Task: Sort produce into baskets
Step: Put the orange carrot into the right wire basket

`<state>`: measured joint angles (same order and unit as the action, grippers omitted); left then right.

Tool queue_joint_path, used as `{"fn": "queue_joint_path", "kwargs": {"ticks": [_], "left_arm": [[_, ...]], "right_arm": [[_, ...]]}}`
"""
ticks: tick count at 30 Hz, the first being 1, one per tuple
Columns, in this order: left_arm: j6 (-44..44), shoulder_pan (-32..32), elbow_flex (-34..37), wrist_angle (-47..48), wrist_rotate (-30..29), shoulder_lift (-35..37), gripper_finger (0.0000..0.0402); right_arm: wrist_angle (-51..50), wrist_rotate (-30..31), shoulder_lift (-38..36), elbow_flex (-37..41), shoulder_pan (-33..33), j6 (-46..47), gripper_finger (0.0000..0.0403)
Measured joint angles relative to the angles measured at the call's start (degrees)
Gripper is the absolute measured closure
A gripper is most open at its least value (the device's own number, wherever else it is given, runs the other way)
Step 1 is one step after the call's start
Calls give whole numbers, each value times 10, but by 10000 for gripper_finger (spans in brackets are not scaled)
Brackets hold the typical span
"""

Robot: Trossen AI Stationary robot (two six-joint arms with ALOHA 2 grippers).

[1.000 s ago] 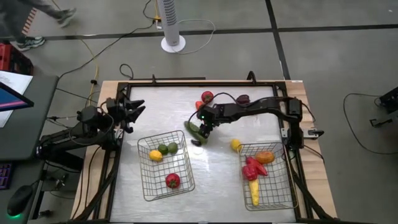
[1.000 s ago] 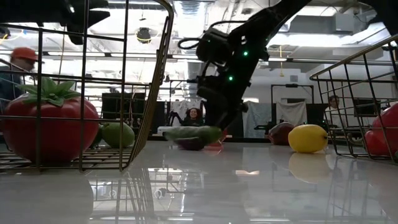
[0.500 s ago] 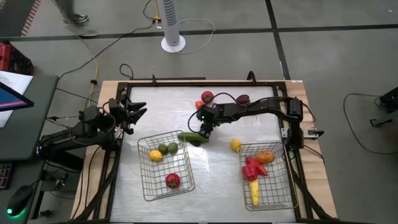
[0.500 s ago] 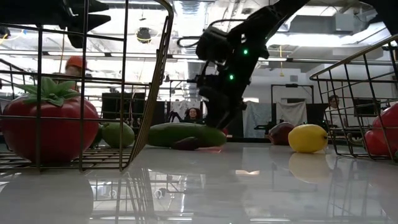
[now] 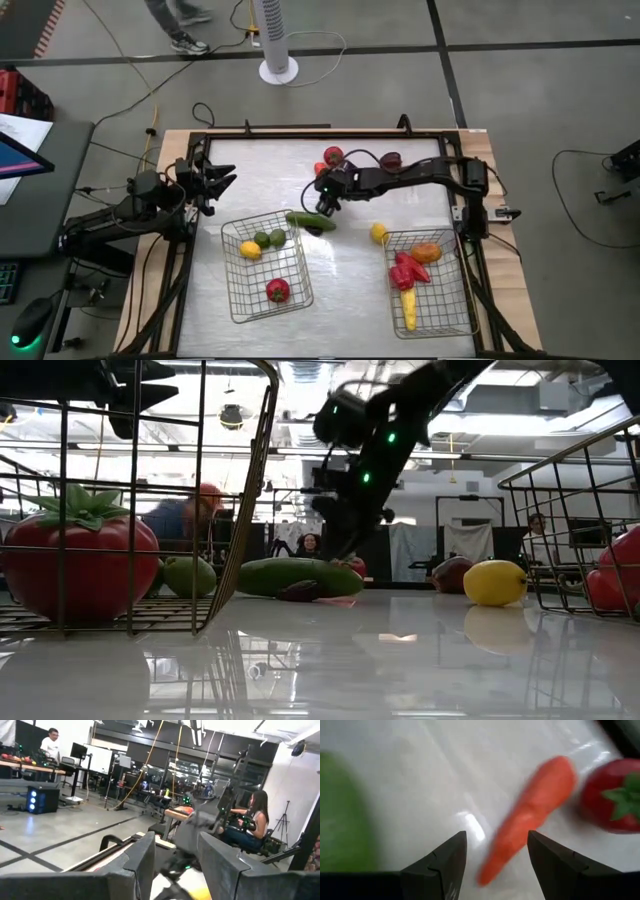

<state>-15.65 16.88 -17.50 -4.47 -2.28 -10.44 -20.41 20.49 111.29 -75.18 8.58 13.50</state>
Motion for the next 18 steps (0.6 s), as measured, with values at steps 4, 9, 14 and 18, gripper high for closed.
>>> {"fn": "queue_joint_path", "kwargs": {"ticks": [4,9,14,18], "left_arm": [[-1,0,0,1,3,0,269],[11,0,0,9,4,0,269],[16,0,0,11,4,0,269],[16,0,0,11,4,0,269]], "right_arm": [[37,44,33,0,20,9,168],[43,36,64,0,41,22,168],[50,28,78,0,47,21,177],[56,32,76,1,41,10,223]]}}
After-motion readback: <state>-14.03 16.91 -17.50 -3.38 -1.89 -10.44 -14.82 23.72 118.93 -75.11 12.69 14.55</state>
